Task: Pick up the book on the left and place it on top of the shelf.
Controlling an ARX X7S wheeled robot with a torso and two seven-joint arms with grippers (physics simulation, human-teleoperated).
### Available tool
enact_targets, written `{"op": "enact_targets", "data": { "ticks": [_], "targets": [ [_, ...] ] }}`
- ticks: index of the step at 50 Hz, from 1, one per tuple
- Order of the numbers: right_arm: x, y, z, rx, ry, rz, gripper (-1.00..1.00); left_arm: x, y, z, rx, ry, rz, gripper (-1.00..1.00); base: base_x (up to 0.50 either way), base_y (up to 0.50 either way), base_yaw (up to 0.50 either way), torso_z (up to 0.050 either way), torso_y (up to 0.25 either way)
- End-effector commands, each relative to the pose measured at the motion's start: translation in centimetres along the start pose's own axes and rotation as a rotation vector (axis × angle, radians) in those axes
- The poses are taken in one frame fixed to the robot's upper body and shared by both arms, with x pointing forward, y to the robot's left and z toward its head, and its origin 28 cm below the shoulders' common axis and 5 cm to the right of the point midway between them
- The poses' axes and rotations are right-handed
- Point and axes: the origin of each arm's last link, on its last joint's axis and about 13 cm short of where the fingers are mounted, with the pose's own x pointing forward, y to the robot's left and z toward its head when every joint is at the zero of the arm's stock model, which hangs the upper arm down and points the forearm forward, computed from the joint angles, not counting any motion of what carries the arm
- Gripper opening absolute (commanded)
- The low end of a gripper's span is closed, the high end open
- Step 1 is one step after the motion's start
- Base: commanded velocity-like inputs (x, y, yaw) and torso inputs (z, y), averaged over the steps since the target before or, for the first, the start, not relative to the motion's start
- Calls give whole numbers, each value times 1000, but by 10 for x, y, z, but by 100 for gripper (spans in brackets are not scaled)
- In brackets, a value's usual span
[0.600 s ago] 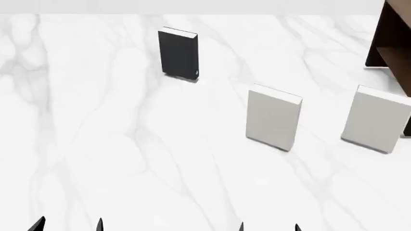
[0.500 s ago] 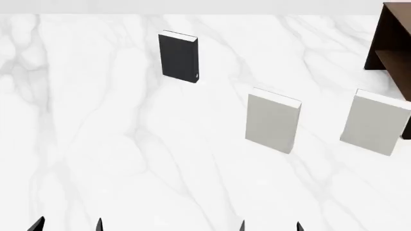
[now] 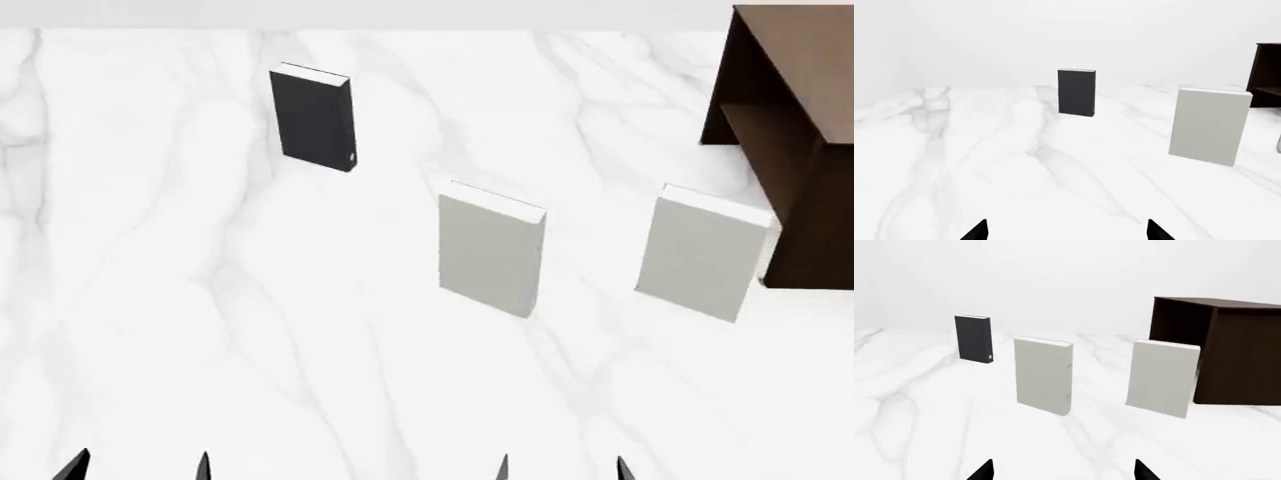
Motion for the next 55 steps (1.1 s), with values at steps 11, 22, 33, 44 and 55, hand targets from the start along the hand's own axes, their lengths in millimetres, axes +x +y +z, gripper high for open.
{"op": "enact_targets", "data": {
  "ticks": [11, 22, 33, 44, 55],
  "targets": [
    [0, 0, 0, -1, 3, -13, 100, 0, -1, 0, 10, 10, -21, 100, 0, 0, 0, 0, 0],
    [4, -2, 28, -7, 12, -30, 100, 3, 2, 21, -15, 47, 13, 100, 0, 0, 0, 0, 0],
    [44, -10, 124, 12, 4, -40, 100, 32, 13, 111, -39, -6, -20, 100, 0, 0, 0, 0, 0],
    [72, -17, 196, 4, -93, -60, 100, 65, 24, 183, 4, -42, -47, 100, 0, 0, 0, 0, 0],
    [79, -17, 213, -20, -104, -64, 100, 71, 27, 200, 14, -81, -35, 100, 0, 0, 0, 0, 0]
  ]
}}
